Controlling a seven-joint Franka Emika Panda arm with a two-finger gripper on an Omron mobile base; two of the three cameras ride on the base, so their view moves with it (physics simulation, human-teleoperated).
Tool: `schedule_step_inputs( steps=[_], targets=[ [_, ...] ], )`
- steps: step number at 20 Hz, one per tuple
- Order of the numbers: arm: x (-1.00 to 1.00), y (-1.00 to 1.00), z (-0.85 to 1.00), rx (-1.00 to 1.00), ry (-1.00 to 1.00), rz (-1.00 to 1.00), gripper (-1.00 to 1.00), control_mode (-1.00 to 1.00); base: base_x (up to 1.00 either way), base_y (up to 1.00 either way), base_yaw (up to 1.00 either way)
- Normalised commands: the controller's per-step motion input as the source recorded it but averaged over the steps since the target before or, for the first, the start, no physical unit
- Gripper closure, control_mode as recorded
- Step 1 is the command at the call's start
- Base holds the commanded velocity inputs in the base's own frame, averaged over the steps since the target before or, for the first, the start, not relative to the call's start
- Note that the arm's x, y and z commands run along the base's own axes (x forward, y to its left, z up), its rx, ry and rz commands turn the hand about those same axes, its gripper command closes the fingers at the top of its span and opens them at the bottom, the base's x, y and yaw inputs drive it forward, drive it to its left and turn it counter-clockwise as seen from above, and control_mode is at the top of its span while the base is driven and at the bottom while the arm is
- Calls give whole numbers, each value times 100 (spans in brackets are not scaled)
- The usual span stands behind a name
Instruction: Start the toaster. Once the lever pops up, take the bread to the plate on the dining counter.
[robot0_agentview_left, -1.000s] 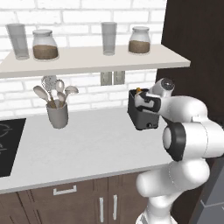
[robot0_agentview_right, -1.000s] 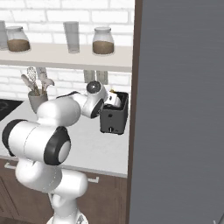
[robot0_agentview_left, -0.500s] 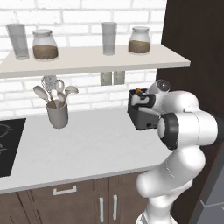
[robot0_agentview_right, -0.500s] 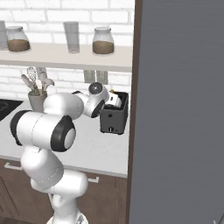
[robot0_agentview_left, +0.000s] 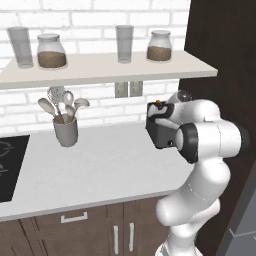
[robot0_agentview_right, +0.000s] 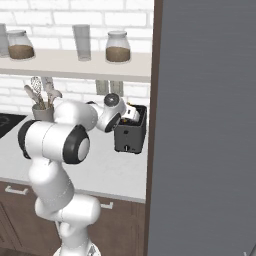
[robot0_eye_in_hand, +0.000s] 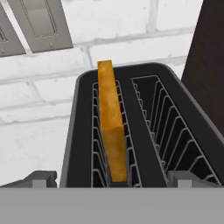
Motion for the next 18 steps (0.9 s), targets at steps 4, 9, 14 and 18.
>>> schedule_step_inputs(
  steps=[4, 9, 14, 18],
  targets=[
    [21, 0, -15, 0, 0, 0, -100, -100, 0, 0, 0],
    [19, -9, -16, 0, 0, 0, -100, -100, 0, 0, 0],
    [18, -10, -16, 0, 0, 0, -100, -100, 0, 0, 0],
    [11, -5, -15, 0, 0, 0, -100, -100, 0, 0, 0]
  ],
)
